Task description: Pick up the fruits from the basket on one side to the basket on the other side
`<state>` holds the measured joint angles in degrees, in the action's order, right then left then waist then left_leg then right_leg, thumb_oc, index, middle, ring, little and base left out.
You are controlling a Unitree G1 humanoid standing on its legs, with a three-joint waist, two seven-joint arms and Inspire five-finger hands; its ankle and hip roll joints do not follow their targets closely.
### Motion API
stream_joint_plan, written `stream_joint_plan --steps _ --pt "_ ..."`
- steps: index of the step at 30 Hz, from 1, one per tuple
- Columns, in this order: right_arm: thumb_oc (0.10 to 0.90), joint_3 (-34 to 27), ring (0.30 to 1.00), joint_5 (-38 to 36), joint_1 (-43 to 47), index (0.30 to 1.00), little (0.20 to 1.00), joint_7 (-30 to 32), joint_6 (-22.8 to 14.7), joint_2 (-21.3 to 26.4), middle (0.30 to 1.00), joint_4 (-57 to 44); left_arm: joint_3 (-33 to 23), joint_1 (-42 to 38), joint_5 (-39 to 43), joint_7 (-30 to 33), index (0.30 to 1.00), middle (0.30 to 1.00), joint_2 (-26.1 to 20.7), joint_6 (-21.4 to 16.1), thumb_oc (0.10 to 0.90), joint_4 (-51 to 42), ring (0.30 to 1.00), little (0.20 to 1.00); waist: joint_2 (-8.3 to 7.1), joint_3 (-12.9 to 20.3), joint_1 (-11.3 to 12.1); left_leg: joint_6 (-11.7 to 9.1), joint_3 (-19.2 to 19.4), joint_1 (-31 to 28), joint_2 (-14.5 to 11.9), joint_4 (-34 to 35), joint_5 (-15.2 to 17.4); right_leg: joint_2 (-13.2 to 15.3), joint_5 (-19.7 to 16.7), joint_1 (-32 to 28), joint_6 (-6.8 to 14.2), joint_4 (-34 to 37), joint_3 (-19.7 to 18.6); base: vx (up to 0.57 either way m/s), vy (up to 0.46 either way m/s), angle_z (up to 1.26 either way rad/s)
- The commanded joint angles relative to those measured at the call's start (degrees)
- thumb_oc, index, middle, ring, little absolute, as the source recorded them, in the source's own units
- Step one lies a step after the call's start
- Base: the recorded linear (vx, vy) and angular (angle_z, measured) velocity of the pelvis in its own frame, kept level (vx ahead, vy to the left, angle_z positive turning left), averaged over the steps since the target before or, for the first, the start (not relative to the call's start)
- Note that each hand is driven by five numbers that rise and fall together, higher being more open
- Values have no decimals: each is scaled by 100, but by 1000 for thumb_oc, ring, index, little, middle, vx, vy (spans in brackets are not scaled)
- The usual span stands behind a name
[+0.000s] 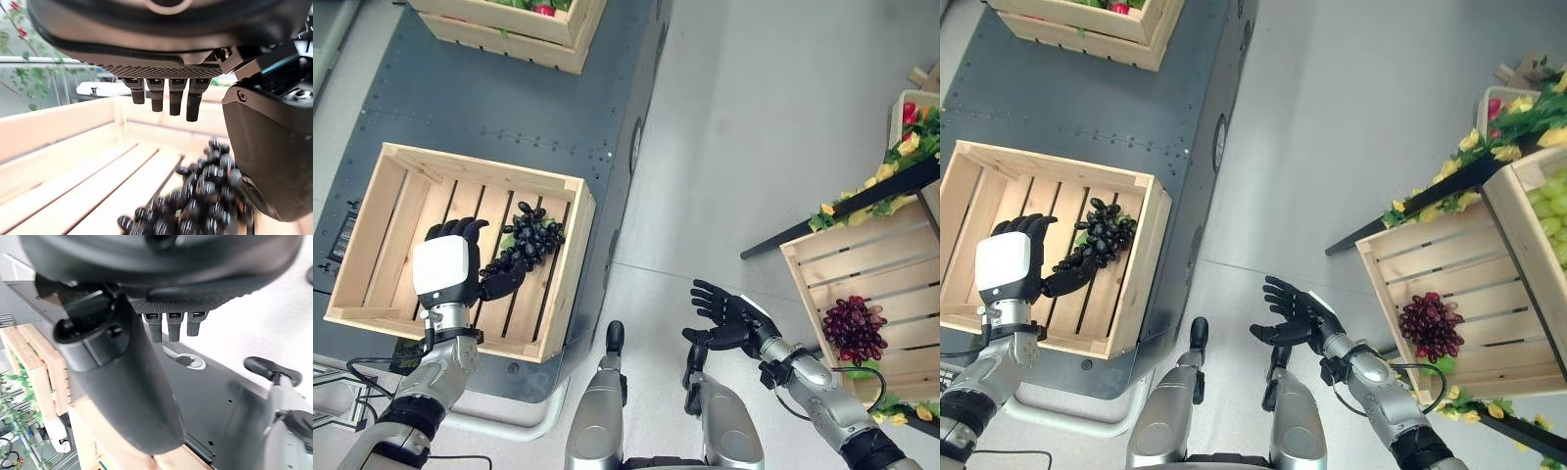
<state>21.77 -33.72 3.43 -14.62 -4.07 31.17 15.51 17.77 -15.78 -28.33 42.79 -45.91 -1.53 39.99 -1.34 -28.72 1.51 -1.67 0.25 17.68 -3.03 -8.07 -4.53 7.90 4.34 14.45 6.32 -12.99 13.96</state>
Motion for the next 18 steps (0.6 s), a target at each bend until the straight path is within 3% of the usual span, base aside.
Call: stream_joint_plan --steps 1,10,13,18 --pt "800 258 900 -86 -16 900 900 -222 -569 252 900 -626 -288 -196 177 38 900 900 -588 174 800 33 900 900 -116 108 1 58 245 403 257 -918 450 -271 255 276 -399 -817 -37 -64 -22 -1" --pt "800 221 900 -138 103 900 900 -178 -626 323 900 -701 -17 -509 339 -541 900 900 -1027 238 800 366 900 900 -229 -108 -38 54 362 788 126 -1187 461 -370 334 489 -474 -979 -26 -44 -11 -1" --pt "800 191 900 -162 93 900 900 -242 -682 282 900 -650 -44 -508 472 -545 900 900 -969 817 800 541 900 900 -311 -106 -29 13 379 815 98 -1311 614 -397 457 388 -461 -965 -37 26 -17 -2" --pt "800 258 900 -218 141 900 900 -167 -719 187 900 -668 -137 -689 461 -375 900 900 -906 962 800 964 900 900 -439 -107 15 15 418 907 61 -1393 671 -433 473 347 -476 -921 5 -1 -33 -2"
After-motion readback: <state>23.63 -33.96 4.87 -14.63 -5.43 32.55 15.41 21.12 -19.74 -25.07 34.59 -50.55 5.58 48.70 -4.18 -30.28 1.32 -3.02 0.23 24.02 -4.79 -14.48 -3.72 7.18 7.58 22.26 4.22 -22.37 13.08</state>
